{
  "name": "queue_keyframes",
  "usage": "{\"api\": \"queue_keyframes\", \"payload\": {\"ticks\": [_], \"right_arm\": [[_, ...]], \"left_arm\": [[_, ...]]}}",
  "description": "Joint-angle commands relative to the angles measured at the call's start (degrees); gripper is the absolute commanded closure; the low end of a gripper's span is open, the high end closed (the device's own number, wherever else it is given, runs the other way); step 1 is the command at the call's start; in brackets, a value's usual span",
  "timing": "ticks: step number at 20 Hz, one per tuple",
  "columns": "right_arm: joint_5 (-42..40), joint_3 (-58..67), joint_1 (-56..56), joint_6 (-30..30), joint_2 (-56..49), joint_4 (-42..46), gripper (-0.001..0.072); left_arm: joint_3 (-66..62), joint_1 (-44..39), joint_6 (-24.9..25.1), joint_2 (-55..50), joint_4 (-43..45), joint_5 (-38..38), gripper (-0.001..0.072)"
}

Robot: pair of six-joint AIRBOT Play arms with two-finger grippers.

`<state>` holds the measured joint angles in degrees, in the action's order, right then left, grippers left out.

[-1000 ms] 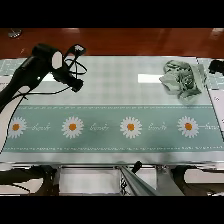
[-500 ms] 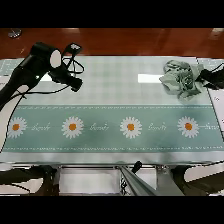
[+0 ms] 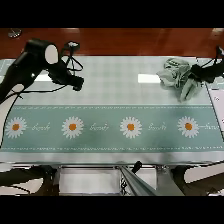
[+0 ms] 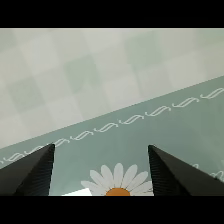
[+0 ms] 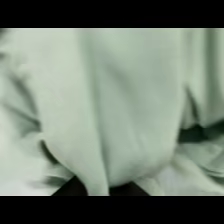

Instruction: Fold the shirts.

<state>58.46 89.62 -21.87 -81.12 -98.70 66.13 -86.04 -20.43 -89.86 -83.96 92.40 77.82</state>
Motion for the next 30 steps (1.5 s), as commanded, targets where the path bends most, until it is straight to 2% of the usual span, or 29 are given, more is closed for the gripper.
{"api": "queue_keyframes", "payload": {"ticks": [1,3,8,10,12,15,17,18,20,22,24,26,28,30], "right_arm": [[0.07,0.07,2.71,4.59,11.98,-6.32,0.0682],[-1.05,0.07,5.77,8.15,23.96,-9.77,0.0682],[-15.15,0.07,11.85,7.37,50.42,-9.94,0.0683],[-14.84,0.07,11.8,4.17,56.39,-8.52,0.0683],[-10.47,0.07,11.8,2.1,59.25,-6.49,0.0683],[-2.05,0.04,11.8,2.08,58.66,0.35,0.0683],[1.55,0.04,11.8,1.05,57.0,8.31,0.0682],[2.97,0.04,11.8,0.22,56.04,9.6,0.0682],[7.43,0.04,11.87,1.55,53.48,4.13,0.0683],[13.73,-0.31,13.49,3.85,49.92,-8.24,0.0683],[15.45,-1.84,22.67,3.08,46.25,-9.01,0.0683],[13.38,-4.52,36.39,1.22,42.38,-2.21,0.0683],[8.15,-8.31,50.12,-1.33,37.09,3.48,0.0683],[0.98,-11.8,61.29,-2.67,30.12,4.76,0.0682]], "left_arm": [[-5.03,0.0,-0.52,3.58,-2.21,2.91,-0.0001],[-10.43,-0.09,-1.57,7.74,-2.47,3.45,-0.0001],[-23.87,-0.28,-1.51,20.98,-2.21,3.8,0.0],[-25.97,-0.28,-1.51,26.4,-1.79,3.65,0.0],[-25.94,-0.24,-1.57,30.53,-0.76,3.98,-0.0001],[-25.94,-0.24,-1.53,33.48,0.0,5.55,-0.0001],[-25.94,-0.24,-1.55,33.62,0.74,9.6,-0.0001],[-25.92,-0.24,-1.57,33.4,0.76,12.2,-0.0001],[-24.87,-0.24,-3.19,33.31,0.76,14.64,-0.0001],[-23.43,-0.26,-3.48,33.27,0.76,14.29,0.0],[-21.46,-0.24,-3.48,33.29,0.79,12.5,-0.0001],[-19.47,-0.24,-3.48,33.22,0.83,9.81,-0.0001],[-17.53,-0.24,-3.48,33.16,2.93,8.24,-0.0001],[-15.58,-0.24,-3.48,33.18,6.23,8.28,0.0]]}}
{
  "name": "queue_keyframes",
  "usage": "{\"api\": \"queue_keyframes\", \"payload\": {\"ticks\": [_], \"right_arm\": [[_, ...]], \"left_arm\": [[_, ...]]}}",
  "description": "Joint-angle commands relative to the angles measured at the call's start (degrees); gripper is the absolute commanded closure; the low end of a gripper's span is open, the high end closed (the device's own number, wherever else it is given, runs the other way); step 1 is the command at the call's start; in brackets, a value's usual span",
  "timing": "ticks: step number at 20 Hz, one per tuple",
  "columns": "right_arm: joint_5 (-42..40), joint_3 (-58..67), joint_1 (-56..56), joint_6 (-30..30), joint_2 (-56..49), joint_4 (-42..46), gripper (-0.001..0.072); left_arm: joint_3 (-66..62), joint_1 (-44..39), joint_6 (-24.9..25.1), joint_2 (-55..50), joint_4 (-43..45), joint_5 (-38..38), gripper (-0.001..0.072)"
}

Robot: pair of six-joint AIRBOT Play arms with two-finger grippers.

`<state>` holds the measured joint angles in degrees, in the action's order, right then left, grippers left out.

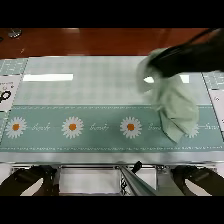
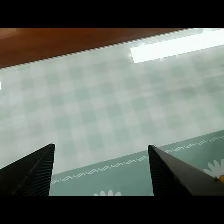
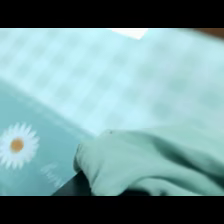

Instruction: Fold the shirts.

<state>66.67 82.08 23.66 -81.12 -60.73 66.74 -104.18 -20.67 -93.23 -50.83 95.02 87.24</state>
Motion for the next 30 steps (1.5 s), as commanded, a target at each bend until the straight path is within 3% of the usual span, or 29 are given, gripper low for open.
{"api": "queue_keyframes", "payload": {"ticks": [1,5,6,7,8,11,14,16,17,20,24,27,30], "right_arm": [[-10.71,-5.14,20.11,-3.23,-11.72,3.61,0.0683],[-21.81,-5.25,30.91,-4.42,-25.33,-1.18,0.0672],[-23.06,-5.25,31.69,-4.37,-26.91,-1.84,0.0499],[-23.19,-5.25,31.71,-4.37,-27.32,-1.75,0.0266],[-22.32,-5.25,30.95,-4.33,-26.93,-0.72,0.0204],[-11.13,-5.25,24.9,-4.39,-21.9,9.2,0.0203],[5.55,-5.27,16.83,-4.39,-15.28,28.06,0.0203],[10.29,-5.55,9.62,-4.31,-11.47,38.6,0.0157],[10.38,-5.55,4.98,-4.13,-9.88,39.12,0.0156],[10.08,-5.55,-11.61,-3.69,-6.82,31.43,0.0104],[10.03,-5.79,-30.14,5.84,-7.56,14.03,0.0104],[10.08,-5.9,-38.49,6.21,-9.09,6.95,0.0105],[10.05,-5.92,-41.07,6.88,-10.08,4.83,0.0106]], "left_arm": [[3.34,0.0,-0.11,0.04,4.57,-1.09,-0.0001],[5.7,0.07,-0.15,0.04,4.63,-1.09,-0.0001],[6.4,0.07,-0.13,0.02,4.63,-1.11,-0.0001],[7.3,0.07,-0.15,0.02,4.63,-1.11,-0.0001],[8.61,0.07,-0.72,0.02,4.61,-1.09,-0.0001],[15.04,0.04,-1.05,0.09,2.56,-0.85,-0.0001],[25.75,0.04,-1.62,0.76,-4.5,-0.26,-0.0001],[35.08,0.04,-2.58,1.84,-10.47,-1.81,-0.0001],[40.44,0.04,-3.1,2.97,-13.9,-3.87,-0.0001],[55.65,0.04,-5.64,7.89,-22.18,-10.49,-0.0001],[72.06,0.04,-5.46,13.4,-30.47,-17.22,-0.0001],[79.78,-0.07,-3.65,12.96,-38.45,-20.28,-0.0001],[83.32,-0.07,-3.3,12.9,-40.22,-24.2,-0.0001]]}}
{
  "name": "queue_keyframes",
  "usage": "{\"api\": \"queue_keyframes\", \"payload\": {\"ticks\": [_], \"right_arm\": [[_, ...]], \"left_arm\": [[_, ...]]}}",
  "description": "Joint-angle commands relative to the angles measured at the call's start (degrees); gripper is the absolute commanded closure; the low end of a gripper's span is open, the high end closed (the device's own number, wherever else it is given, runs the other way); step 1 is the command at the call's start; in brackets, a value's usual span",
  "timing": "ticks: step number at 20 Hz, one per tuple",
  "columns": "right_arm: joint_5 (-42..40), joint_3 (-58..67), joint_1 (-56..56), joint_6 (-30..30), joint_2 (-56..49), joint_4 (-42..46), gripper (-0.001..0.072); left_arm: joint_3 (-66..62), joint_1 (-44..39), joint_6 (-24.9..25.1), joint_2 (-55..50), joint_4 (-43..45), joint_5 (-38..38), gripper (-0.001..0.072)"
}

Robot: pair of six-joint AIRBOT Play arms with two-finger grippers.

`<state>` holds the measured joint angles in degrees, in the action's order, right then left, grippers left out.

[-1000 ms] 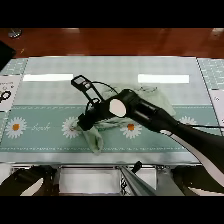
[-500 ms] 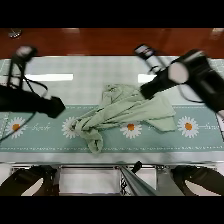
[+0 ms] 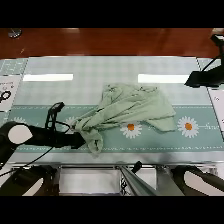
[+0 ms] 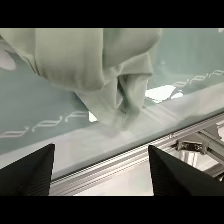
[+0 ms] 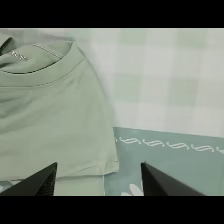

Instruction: Fold the shirts.

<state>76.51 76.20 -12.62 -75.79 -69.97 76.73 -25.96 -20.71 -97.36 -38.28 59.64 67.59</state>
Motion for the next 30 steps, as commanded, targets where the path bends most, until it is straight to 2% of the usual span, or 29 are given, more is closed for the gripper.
{"api": "queue_keyframes", "payload": {"ticks": [1,7,11,12,17,18,19,21,22,24,26,30], "right_arm": [[0.2,-0.02,-4.76,1.57,-1.03,-5.18,0.0106],[-0.46,-0.02,-4.66,2.47,-1.42,-7.02,0.0113],[-1.53,-0.02,-4.66,2.54,-1.42,-7.26,0.0113],[-1.7,-0.02,-4.66,2.54,-1.42,-7.26,0.0113],[-1.81,-0.02,-4.66,2.56,-1.42,-7.21,0.0113],[-1.86,-0.02,-4.66,2.56,-1.4,-7.19,0.0113],[-1.95,-0.02,-4.68,2.58,-1.42,-7.19,0.0113],[-2.51,-0.02,-4.72,2.62,-1.42,-4.72,0.0113],[-2.73,-0.09,-4.83,2.54,-1.66,-1.88,0.0114],[-3.21,-1.79,-6.34,2.08,-2.23,-0.52,0.0136],[-2.99,-5.49,-8.85,2.19,-2.91,-2.62,0.0168],[-4.46,-16.81,-13.09,5.14,-3.19,-8.7,0.0168]], "left_arm": [[5.53,-0.02,0.92,0.33,-4.74,-5.73,-0.0001],[6.08,-0.02,3.69,-4.76,-5.81,-12.33,-0.0001],[5.99,-0.81,14.4,-13.42,-18.8,-17.64,-0.0001],[5.99,-1.44,15.74,-15.34,-20.79,-19.63,-0.0001],[5.75,-5.42,15.78,-23.34,-22.27,-25.29,0.0003],[5.75,-5.51,15.69,-24.81,-22.45,-25.66,0.0144],[5.75,-5.31,15.69,-25.81,-22.45,-25.68,0.0348],[5.75,-5.31,15.69,-26.32,-22.43,-26.1,0.0443],[5.75,-5.31,15.72,-26.32,-22.43,-25.99,0.0587],[5.75,-5.31,15.74,-26.29,-22.43,-25.66,0.0681],[5.75,-5.31,15.72,-26.23,-22.4,-25.09,0.0681],[5.75,-5.33,15.74,-24.68,-22.4,-23.43,0.0682]]}}
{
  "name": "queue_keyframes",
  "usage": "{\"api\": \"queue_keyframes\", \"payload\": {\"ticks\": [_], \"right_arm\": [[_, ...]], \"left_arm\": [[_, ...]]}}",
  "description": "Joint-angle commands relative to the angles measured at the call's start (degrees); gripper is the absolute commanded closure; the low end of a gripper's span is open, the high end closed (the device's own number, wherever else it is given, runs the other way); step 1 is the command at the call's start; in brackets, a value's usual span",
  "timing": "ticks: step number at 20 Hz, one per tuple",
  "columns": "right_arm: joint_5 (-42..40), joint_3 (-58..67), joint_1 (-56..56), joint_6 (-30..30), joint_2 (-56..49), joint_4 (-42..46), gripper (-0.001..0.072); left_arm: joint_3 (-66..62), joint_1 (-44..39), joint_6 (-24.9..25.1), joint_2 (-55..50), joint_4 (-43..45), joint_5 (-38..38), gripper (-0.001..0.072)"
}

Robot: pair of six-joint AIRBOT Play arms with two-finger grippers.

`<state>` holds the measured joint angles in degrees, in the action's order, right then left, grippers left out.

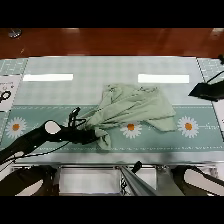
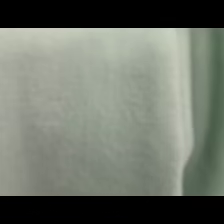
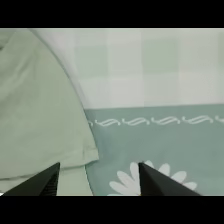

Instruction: Fold the shirts.

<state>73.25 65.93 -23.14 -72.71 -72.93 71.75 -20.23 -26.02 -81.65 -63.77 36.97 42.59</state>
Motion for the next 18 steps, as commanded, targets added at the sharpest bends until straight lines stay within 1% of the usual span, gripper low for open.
{"api": "queue_keyframes", "payload": {"ticks": [1,3,4,5,7,9,11,13,15,16,17,18], "right_arm": [[-2.75,-9.42,-2.82,3.48,-0.24,-4.61,0.0157],[-6.21,-14.05,-2.82,4.76,-0.24,-6.36,0.0152],[-8.39,-16.06,-2.82,4.87,-0.24,-7.65,0.0139],[-10.71,-17.66,-2.82,4.9,-0.24,-9.27,0.0098],[-15.85,-20.2,-2.78,4.87,-0.24,-12.48,0.0098],[-18.99,-21.68,-2.71,4.94,-0.48,-13.68,0.0099],[-19.3,-22.1,-2.71,6.99,-2.4,-15.87,0.0099],[-18.69,-22.1,-2.69,9.4,-5.27,-20.98,0.0104],[-18.36,-22.1,-2.45,10.56,-7.5,-24.94,0.0121],[-18.32,-22.1,-1.77,10.75,-8.15,-24.85,0.0167],[-18.43,-22.1,-0.44,11.15,-8.48,-24.37,0.0281],[-18.47,-22.08,1.07,11.41,-8.52,-24.06,0.041]], "left_arm": [[0.02,-0.02,0.02,1.57,0.26,1.55,0.0682],[0.02,-0.02,0.0,2.86,0.26,1.53,0.0682],[0.02,-0.02,0.0,3.23,0.26,1.53,0.0682],[0.02,-0.02,-0.02,3.5,0.24,1.53,0.0682],[0.02,-0.02,-0.02,3.76,0.22,1.53,0.0682],[0.02,-0.02,0.0,3.82,0.0,1.44,0.0682],[0.0,-0.02,0.07,3.82,-0.13,0.66,0.0682],[-0.02,-0.02,0.02,3.8,-0.17,-0.24,0.0682],[-0.42,-0.02,0.02,3.8,-0.15,-0.42,0.0682],[-0.9,-0.02,0.07,3.8,-0.13,-0.55,0.0682],[-1.55,0.0,0.04,3.8,-0.13,-1.09,0.0682],[-2.25,0.0,0.02,3.8,-0.13,-1.9,0.0682]]}}
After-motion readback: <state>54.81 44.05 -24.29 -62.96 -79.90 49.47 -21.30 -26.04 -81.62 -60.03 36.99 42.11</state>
